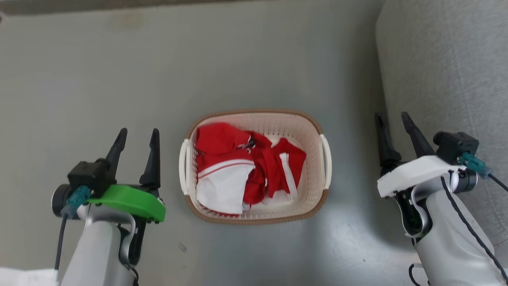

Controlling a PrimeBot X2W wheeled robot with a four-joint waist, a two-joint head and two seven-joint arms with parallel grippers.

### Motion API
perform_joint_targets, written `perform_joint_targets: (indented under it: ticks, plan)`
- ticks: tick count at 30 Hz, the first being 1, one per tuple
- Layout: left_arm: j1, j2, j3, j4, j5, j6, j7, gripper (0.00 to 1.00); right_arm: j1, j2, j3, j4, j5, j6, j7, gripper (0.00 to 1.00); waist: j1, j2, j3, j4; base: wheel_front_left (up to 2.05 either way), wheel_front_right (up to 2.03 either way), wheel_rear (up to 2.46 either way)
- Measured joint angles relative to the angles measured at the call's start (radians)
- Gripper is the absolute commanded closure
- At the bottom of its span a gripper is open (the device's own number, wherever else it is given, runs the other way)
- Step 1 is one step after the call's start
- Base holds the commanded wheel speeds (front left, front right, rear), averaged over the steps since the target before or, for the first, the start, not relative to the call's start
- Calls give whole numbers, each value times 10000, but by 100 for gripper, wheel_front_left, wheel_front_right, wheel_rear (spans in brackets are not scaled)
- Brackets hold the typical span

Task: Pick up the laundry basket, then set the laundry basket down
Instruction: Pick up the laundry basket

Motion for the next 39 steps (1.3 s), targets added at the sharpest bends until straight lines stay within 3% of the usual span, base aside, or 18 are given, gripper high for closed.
perform_joint_targets:
  ticks: [16, 39]
  plan:
    - [-1944, 81, -830, 2048, -180, -44, 58, 0, -1524, 132, 311, 1960, 109, 107, 253, 0, 1, 0, 1938, 129, 0, 0, 0]
    - [-4642, 73, -2021, 4836, -1283, -79, 1296, 0, -3885, 268, 1047, 4349, 222, 305, 792, 0, 1, 0, 4490, 218, 0, 0, 0]
